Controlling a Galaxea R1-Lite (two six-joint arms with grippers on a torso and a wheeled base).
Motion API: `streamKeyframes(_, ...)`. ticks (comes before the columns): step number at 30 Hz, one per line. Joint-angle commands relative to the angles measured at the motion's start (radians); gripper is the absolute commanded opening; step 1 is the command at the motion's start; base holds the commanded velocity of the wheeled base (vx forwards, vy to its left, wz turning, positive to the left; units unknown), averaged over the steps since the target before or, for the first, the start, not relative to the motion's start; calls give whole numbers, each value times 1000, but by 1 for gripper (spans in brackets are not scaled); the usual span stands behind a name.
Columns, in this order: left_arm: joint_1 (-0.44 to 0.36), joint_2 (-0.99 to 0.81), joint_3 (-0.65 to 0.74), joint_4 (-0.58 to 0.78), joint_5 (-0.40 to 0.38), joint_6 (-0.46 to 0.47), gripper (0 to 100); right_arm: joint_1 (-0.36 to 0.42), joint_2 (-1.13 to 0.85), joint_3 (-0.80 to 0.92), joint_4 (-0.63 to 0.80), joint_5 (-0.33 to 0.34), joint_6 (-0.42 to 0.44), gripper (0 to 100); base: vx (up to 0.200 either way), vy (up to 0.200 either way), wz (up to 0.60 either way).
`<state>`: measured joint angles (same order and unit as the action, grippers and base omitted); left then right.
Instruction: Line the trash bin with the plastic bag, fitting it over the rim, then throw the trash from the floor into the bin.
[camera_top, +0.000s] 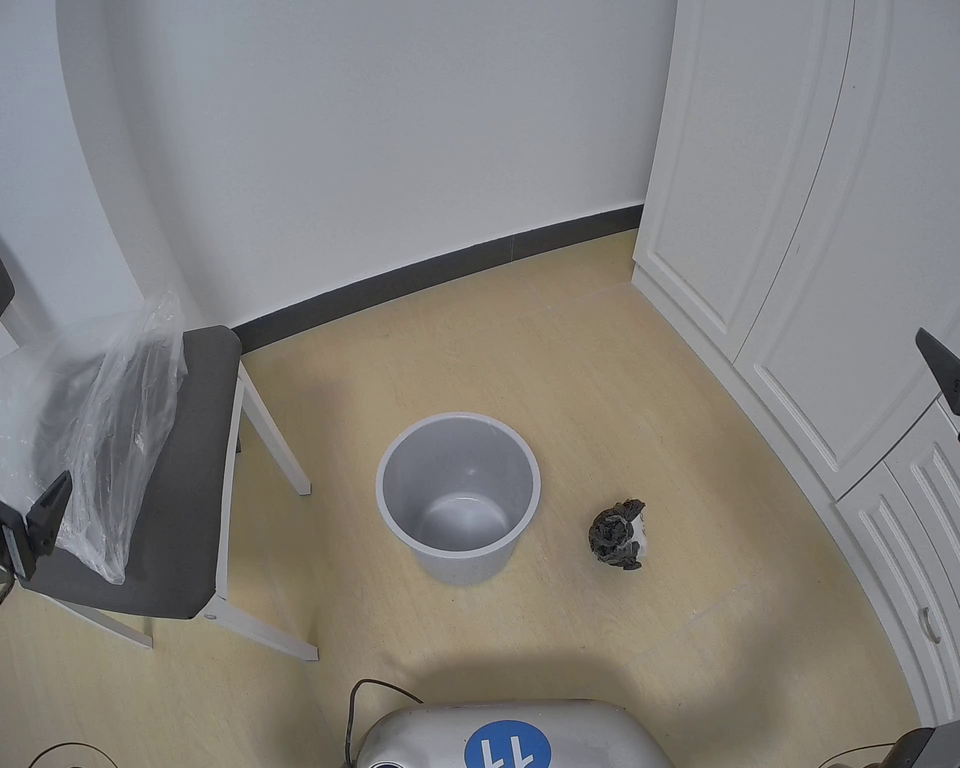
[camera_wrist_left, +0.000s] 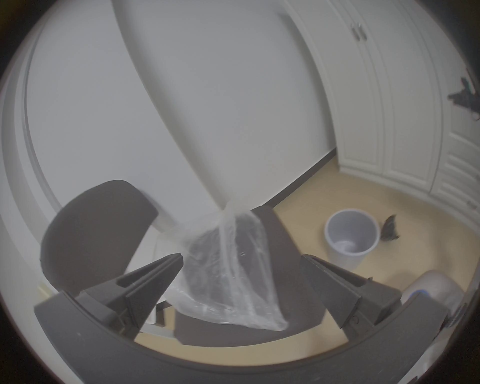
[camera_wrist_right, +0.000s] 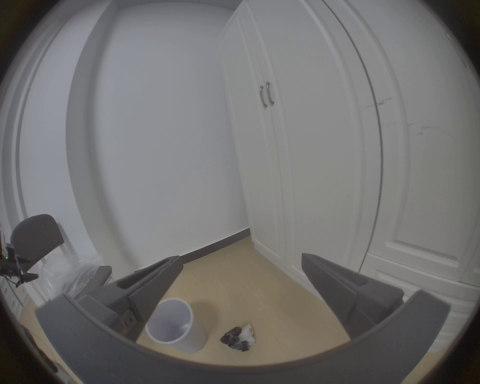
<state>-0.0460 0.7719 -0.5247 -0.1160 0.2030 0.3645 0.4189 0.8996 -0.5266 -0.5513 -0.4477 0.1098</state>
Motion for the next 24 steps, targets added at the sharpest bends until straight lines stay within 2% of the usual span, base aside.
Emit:
streamKeyframes(1, -77, 185, -74, -1, 158, 79, 100, 78, 113, -16, -47, -54, 4, 100, 0, 0, 0)
streamKeyframes(2, -83, 199, -72, -1, 190, 97, 100, 78, 113, -16, -47, -59, 4, 100, 0, 0, 0)
streamKeyframes(7, -84, 248, -74, -1, 242, 159, 100, 78, 98, -13, -45, -77, 2, 100, 0, 0, 0)
streamKeyframes(19, -74, 399, -35, -33, 260, 165, 100, 78, 64, -1, -33, -74, -19, 100, 0, 0, 0)
streamKeyframes(24, -25, 458, -12, -123, 339, 169, 100, 78, 64, 13, -33, -74, -33, 100, 0, 0, 0)
